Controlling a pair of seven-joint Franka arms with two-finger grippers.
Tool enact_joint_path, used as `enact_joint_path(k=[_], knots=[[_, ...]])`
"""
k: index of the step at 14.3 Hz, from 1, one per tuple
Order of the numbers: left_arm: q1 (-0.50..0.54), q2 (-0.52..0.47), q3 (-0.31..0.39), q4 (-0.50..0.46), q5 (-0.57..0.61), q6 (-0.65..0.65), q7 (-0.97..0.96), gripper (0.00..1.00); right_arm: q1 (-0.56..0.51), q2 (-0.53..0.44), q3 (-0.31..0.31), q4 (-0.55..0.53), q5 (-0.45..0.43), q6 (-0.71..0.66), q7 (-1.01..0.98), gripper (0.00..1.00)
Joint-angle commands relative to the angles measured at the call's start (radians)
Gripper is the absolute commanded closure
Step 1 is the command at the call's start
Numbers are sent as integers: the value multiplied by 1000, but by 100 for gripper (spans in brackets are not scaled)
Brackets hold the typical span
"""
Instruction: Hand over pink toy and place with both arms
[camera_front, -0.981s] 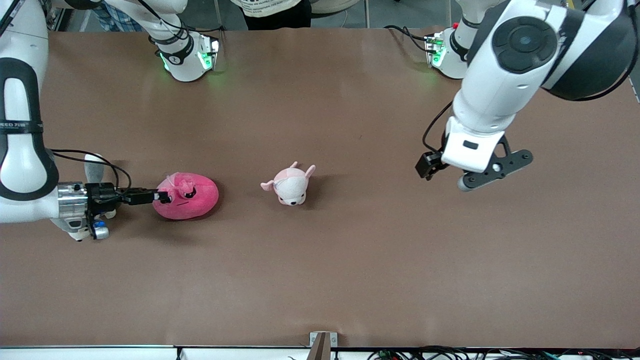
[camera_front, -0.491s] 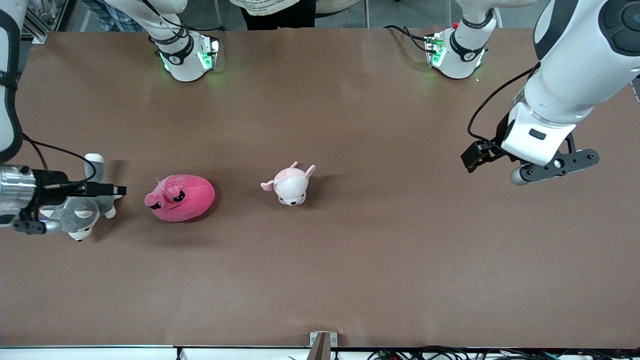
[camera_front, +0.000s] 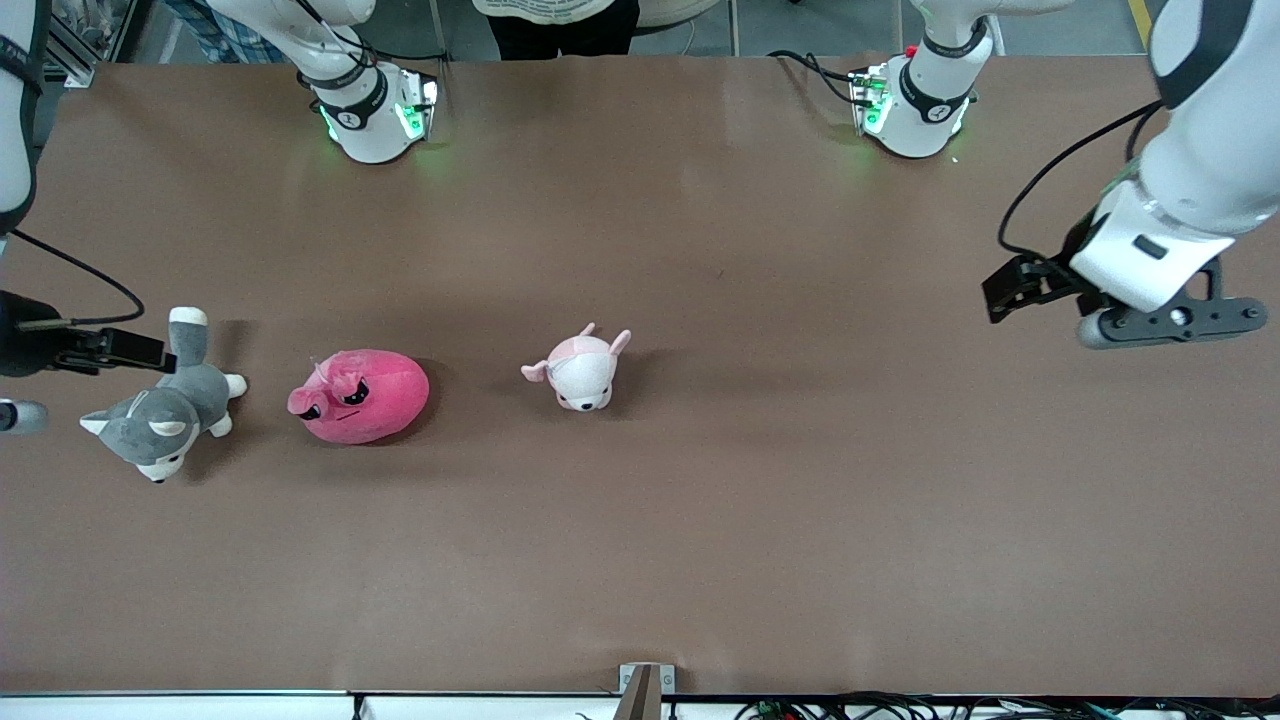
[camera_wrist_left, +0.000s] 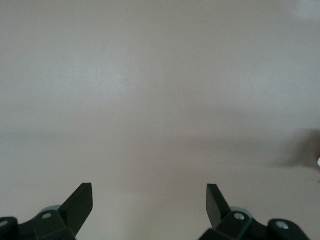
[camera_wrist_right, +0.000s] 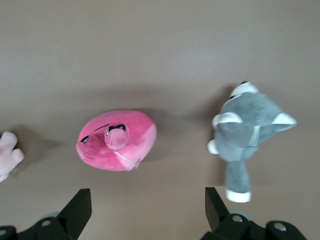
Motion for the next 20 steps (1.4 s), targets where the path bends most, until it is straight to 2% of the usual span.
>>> enact_joint_path(k=[1, 5, 10, 20], knots=[[9, -83, 29, -55, -35, -38, 94, 0, 10, -76, 3, -1, -44, -1, 23, 0], [14, -90, 112, -45, -35, -79, 137, 0, -8, -173, -4, -48, -33, 2, 20, 0], [20, -105, 115, -55, -38, -123, 185, 0, -16, -380, -1, -367, -33, 151, 17, 0], [20, -93, 115, 14, -50, -176, 185, 0, -21, -383, -3, -378, -41, 145, 10, 0]])
